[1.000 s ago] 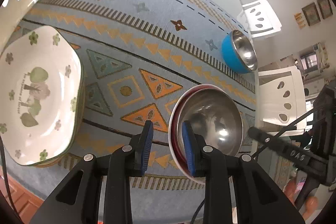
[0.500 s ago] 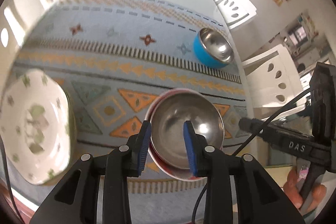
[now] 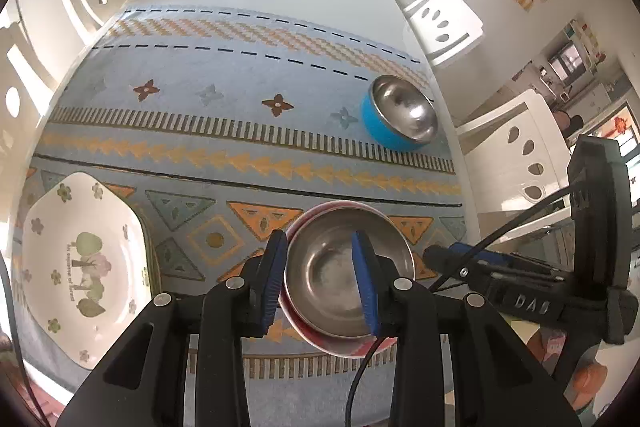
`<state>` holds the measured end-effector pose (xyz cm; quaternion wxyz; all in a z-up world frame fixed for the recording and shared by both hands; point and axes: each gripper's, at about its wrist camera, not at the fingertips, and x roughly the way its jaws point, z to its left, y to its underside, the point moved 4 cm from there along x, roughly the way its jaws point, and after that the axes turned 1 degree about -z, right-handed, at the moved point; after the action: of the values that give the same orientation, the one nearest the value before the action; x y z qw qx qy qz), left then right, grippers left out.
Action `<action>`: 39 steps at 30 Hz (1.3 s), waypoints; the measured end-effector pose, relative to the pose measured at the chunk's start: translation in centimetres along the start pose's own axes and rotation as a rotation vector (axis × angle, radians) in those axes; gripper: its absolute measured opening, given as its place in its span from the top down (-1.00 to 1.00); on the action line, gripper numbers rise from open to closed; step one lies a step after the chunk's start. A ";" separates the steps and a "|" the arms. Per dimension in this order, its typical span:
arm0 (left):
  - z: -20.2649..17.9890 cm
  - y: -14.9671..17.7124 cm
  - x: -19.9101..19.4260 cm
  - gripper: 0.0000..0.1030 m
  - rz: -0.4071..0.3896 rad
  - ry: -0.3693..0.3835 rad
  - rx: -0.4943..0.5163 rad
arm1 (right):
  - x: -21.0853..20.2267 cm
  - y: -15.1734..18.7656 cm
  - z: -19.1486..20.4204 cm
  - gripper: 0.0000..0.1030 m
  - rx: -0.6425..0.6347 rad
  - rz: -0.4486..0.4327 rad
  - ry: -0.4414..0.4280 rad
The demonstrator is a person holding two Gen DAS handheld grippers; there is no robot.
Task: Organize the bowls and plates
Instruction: 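Open the left gripper to release the steel bowl in the pink bowl, then reach the left gripper toward the blue-bottomed steel bowl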
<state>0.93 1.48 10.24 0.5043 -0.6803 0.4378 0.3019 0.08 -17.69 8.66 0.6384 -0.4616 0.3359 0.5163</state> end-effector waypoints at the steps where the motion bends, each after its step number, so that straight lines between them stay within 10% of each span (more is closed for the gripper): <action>1: 0.1 -0.1 0.0 0.40 0.000 -0.002 -0.005 | 0.0 -0.3 -0.2 0.06 0.007 -0.003 -0.003; 14: 0.8 -4.2 0.0 0.37 -0.041 -0.010 -0.042 | -3.1 -5.4 -1.6 0.05 0.069 -0.172 -0.124; 19: 0.1 -6.4 1.9 -0.17 -0.018 0.001 -0.023 | -4.5 -7.9 -4.6 -0.07 0.164 -0.284 -0.150; 39: -6.3 -14.6 20.9 -0.03 0.300 0.179 0.013 | 7.4 -15.4 -14.5 -0.08 0.332 -0.136 -0.060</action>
<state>22.98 -9.07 0.52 0.4169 -0.6281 0.5798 0.3091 17.51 -29.35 0.63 0.7491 -0.3560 0.3652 0.4228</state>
